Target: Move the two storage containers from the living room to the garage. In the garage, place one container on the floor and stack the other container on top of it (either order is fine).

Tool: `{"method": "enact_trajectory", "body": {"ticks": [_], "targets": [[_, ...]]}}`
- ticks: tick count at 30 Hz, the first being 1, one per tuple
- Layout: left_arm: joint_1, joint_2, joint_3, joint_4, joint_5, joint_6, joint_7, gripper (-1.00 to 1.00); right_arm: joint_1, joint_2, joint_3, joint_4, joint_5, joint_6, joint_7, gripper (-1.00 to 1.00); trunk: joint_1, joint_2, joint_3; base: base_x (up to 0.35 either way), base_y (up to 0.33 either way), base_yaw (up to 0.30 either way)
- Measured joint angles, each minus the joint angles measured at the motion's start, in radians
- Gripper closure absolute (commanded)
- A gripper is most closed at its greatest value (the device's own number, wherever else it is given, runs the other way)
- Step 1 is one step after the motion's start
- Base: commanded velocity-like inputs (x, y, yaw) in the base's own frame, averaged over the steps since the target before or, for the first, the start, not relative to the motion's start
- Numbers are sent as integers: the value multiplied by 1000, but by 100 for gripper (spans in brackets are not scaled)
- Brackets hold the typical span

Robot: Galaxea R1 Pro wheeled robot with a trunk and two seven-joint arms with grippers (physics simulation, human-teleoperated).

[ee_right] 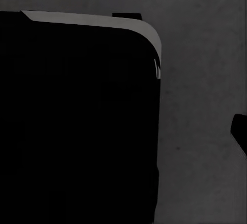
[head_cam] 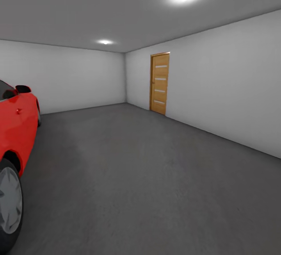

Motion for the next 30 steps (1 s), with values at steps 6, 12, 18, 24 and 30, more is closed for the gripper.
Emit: {"method": "enact_trajectory", "body": {"ticks": [6,12,18,24,30], "targets": [[0,0,0,0,0,0,0,-100,0,0,0,0,0,0,0,-100,0,0,0,324,0,0],[0,0,0,0,0,0,0,-100,0,1,0,0,0,1,0,-100,0,0,0,324,0,0],[0,0,0,0,0,0,0,-100,0,1,0,0,-1,1,0,-100,0,0,0,324,0,0],[0,0,0,0,0,0,0,-100,0,1,0,0,0,0,0,-100,0,0,0,324,0,0],[0,0,0,0,0,-1,0,-100,0,2,0,0,0,0,0,-100,0,0,0,324,0,0]]}}
